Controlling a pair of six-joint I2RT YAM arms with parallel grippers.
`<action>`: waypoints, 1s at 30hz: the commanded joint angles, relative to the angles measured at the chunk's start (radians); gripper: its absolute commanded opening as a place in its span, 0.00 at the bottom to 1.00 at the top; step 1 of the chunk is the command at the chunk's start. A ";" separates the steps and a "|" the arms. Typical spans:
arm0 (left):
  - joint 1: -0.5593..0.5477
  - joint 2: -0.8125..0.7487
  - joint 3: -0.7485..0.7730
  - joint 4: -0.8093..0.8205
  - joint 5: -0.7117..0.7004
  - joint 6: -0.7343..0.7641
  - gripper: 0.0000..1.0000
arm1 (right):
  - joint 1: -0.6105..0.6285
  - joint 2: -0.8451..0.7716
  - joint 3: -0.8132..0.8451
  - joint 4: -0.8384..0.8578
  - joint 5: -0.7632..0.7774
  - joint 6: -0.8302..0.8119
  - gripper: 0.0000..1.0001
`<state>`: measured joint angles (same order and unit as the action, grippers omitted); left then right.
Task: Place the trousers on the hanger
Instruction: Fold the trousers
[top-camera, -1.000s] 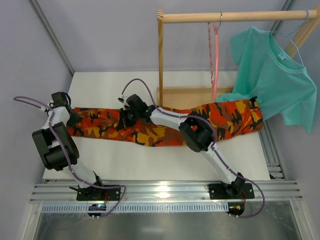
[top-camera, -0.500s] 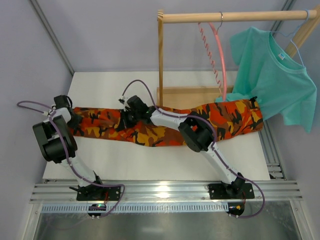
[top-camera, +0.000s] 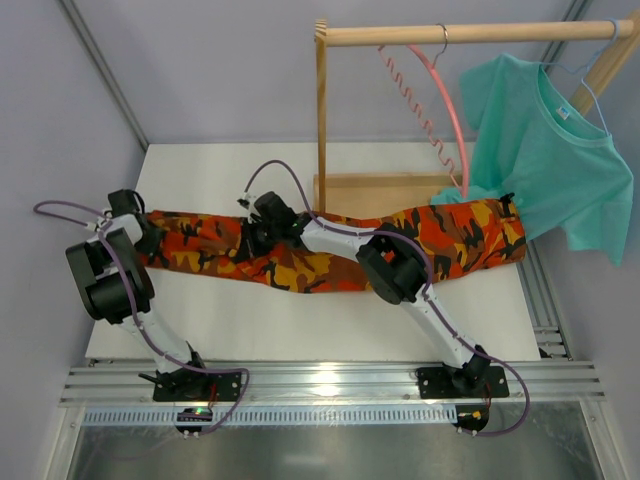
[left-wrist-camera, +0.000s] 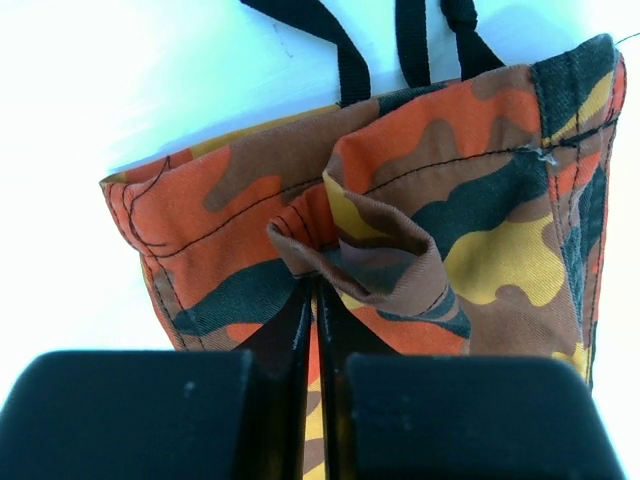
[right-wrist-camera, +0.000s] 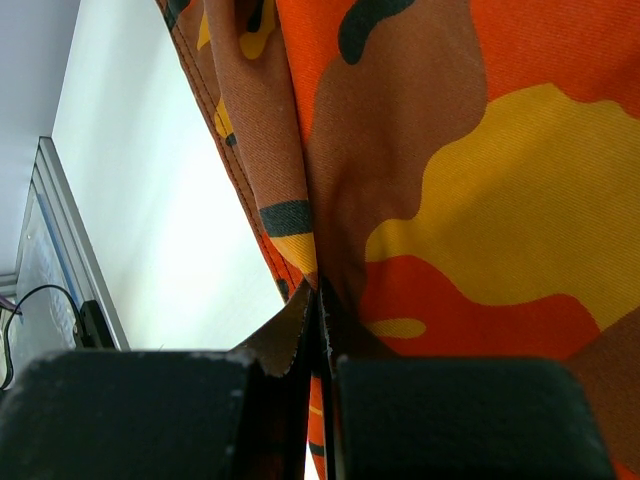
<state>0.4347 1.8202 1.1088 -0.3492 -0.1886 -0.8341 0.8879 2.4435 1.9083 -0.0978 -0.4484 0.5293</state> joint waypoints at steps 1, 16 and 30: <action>0.007 0.040 0.035 -0.022 -0.031 0.003 0.00 | -0.001 -0.021 0.000 0.006 -0.001 -0.008 0.04; 0.007 -0.055 0.108 -0.152 -0.155 0.027 0.01 | 0.000 -0.061 -0.008 -0.025 -0.010 -0.005 0.07; 0.027 -0.039 0.030 0.062 0.087 0.084 0.36 | 0.002 -0.043 -0.026 0.004 0.017 0.023 0.04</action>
<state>0.4534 1.8030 1.1580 -0.3843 -0.1905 -0.7662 0.8879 2.4435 1.8946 -0.1223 -0.4465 0.5346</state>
